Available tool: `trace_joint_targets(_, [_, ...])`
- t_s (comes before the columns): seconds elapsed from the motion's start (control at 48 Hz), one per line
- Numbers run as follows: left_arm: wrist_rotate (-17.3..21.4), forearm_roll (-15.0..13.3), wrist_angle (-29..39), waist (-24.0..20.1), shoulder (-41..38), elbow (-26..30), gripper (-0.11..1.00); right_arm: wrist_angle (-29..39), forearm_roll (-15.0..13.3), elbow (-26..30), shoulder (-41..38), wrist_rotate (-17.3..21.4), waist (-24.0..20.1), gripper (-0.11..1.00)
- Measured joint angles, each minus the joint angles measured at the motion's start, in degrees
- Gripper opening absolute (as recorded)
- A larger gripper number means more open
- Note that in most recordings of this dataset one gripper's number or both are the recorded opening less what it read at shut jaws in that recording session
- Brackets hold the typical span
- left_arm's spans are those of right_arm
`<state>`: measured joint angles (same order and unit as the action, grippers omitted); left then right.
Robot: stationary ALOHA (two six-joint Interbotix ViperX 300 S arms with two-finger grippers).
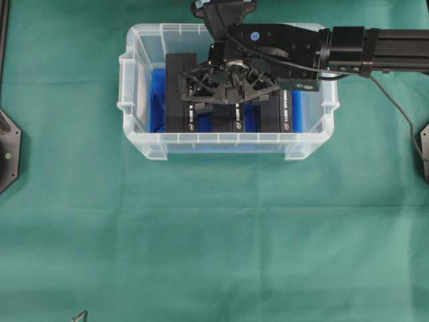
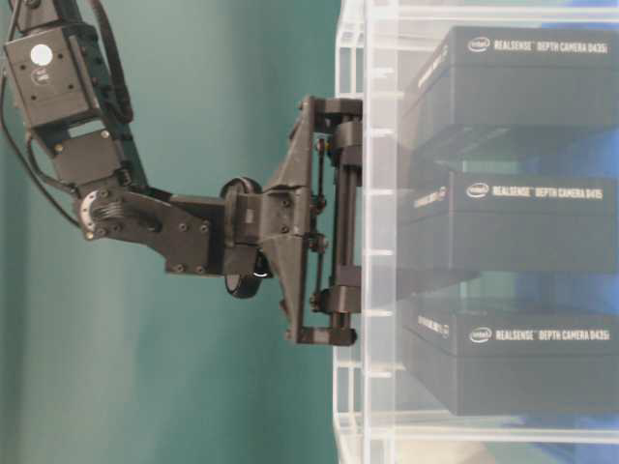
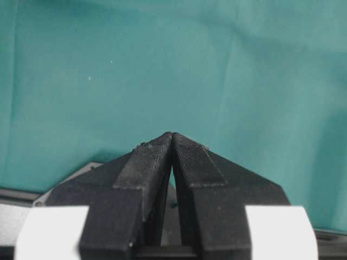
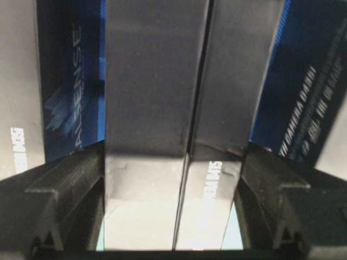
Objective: Take the box out of the case with the right arm.
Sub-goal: 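Lift the middle box straight up out of the case with the right gripper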
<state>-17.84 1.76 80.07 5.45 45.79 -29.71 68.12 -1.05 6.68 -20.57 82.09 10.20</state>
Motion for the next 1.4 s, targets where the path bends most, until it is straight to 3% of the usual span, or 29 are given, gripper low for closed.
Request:
trace_joint_targets(0.292, [0.0, 0.09, 0.0, 0.0, 0.0, 0.0, 0.02, 6.33, 0.0, 5.71, 0.09, -0.09, 0.0, 0.66])
trace_joint_targets(1.105, [-0.09, 0.09, 1.05, 0.0, 0.09, 0.0, 0.02, 29.09, -4.13, 26.28, 2.55, 0.26, -1.23, 0.66])
trace_joint_targets(1.396, [-0.09, 0.09, 1.05, 0.0, 0.09, 0.0, 0.02, 31.9, -5.54, 29.09, 2.55, 0.26, -1.85, 0.66])
